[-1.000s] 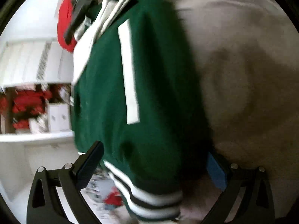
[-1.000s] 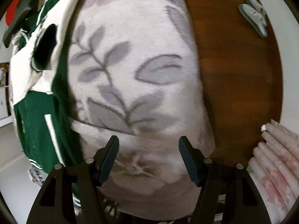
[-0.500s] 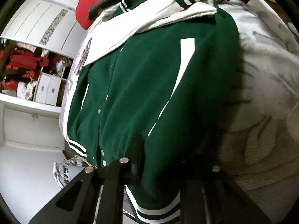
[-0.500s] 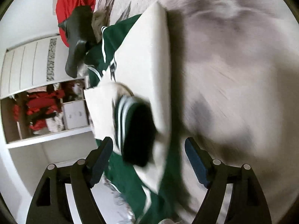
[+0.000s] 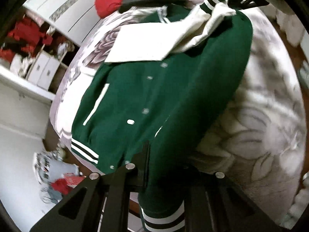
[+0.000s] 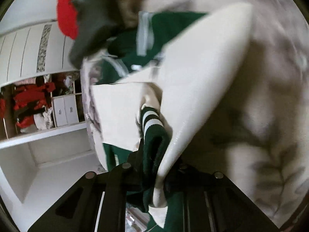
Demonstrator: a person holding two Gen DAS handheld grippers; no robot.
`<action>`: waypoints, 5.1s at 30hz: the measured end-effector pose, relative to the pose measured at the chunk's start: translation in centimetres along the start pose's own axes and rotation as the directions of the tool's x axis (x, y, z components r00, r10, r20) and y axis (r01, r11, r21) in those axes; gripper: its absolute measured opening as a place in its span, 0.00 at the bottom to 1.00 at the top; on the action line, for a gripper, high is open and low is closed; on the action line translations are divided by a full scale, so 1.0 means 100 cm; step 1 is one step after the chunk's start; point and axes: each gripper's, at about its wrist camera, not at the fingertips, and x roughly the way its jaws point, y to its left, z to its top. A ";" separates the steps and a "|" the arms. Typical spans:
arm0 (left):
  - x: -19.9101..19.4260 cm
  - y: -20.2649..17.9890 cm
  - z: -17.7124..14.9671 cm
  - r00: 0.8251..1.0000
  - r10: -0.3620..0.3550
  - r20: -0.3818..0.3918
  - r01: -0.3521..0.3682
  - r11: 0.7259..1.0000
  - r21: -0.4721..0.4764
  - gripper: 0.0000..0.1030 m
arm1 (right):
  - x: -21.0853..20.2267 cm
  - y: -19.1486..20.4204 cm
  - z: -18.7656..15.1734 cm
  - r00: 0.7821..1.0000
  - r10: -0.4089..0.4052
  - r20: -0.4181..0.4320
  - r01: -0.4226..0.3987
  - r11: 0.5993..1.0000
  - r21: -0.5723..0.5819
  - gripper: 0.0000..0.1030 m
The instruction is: Fold large clothes
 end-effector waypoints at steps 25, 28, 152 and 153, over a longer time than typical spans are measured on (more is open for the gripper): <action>0.284 0.381 -0.041 0.593 -0.805 0.024 0.548 0.382 -0.744 0.34 | 0.311 0.282 -0.032 0.915 -0.326 -0.238 0.267 0.931 -0.250 0.65; 0.278 0.385 -0.053 0.568 -0.822 0.028 0.546 0.351 -0.761 0.70 | 0.261 0.254 -0.072 0.941 -0.244 -0.234 0.193 0.956 -0.223 0.66; 0.362 0.259 0.235 0.747 -0.649 -0.141 0.620 0.758 -0.203 0.93 | 0.142 0.113 -0.128 0.864 -0.504 0.010 0.503 0.860 -0.089 0.39; 0.357 0.261 0.237 0.745 -0.652 -0.141 0.624 0.756 -0.199 0.91 | 0.141 0.113 -0.128 0.870 -0.493 0.007 0.492 0.868 -0.065 0.39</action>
